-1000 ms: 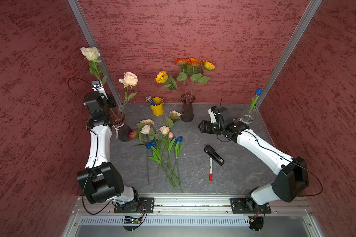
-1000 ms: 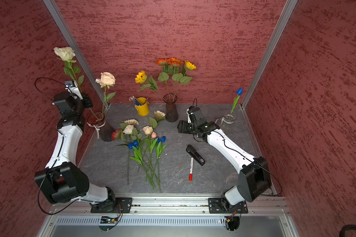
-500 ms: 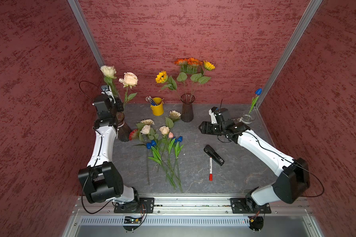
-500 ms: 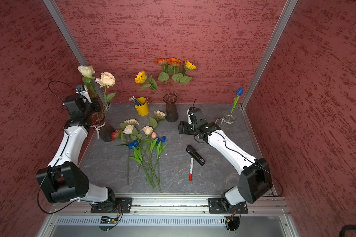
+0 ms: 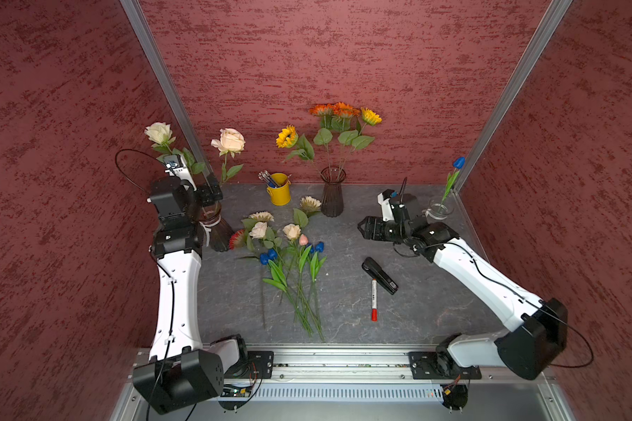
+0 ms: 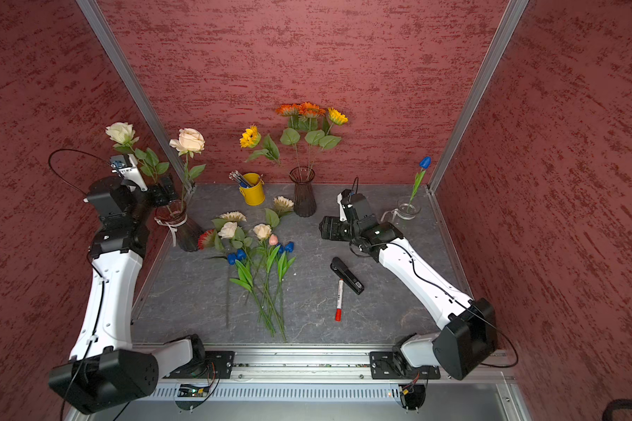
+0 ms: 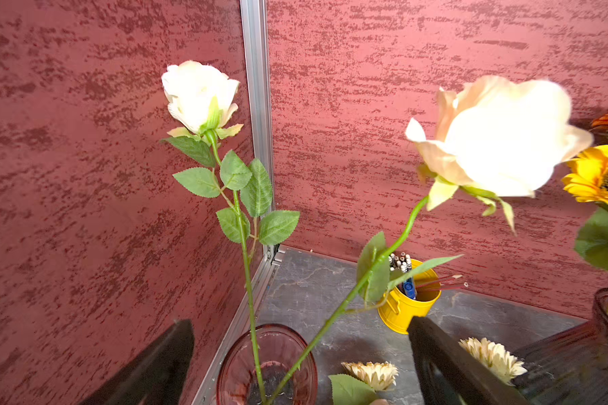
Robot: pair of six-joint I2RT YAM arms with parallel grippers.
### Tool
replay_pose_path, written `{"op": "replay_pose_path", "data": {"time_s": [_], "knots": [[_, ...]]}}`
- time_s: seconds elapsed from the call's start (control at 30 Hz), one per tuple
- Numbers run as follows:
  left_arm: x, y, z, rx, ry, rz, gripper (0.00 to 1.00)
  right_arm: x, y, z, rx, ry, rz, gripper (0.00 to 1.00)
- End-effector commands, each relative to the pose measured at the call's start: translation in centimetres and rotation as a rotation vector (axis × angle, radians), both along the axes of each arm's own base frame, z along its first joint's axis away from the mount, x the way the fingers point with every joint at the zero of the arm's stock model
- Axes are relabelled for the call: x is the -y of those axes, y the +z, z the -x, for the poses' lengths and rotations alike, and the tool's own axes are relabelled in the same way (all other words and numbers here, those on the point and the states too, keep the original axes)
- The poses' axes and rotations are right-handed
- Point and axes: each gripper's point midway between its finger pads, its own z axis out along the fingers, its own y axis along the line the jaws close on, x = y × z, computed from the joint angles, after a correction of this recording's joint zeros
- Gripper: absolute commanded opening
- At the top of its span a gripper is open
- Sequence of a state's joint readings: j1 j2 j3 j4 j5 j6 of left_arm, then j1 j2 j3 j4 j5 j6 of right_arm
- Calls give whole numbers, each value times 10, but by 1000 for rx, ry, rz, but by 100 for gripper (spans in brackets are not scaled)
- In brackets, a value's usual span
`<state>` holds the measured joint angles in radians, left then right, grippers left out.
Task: Arrange the flowers in different vases according to their variety
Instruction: Insert the flower into the vase, then pick up the flower at the center of the board.
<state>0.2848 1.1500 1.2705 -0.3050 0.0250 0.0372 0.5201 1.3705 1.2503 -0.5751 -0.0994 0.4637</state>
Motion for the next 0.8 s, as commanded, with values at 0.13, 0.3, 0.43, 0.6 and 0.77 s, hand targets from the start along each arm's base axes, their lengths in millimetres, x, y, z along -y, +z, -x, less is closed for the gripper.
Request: {"op": "replay_pose_path", "data": {"time_s": [0.13, 0.3, 0.43, 0.6, 0.77], "knots": [[30, -9, 40, -76, -25, 58, 100, -1, 33, 1, 60, -3, -33, 78], [48, -1, 53, -90, -55, 112, 100, -3, 35, -3, 56, 13, -11, 79], [62, -8, 63, -136, -80, 120, 100, -8, 31, -4, 43, 18, -33, 79], [75, -18, 78, -164, -104, 159, 100, -7, 26, -1, 30, 25, -26, 79], [98, -51, 86, -265, -150, 225, 100, -8, 13, 1, 3, 38, -9, 79]]}}
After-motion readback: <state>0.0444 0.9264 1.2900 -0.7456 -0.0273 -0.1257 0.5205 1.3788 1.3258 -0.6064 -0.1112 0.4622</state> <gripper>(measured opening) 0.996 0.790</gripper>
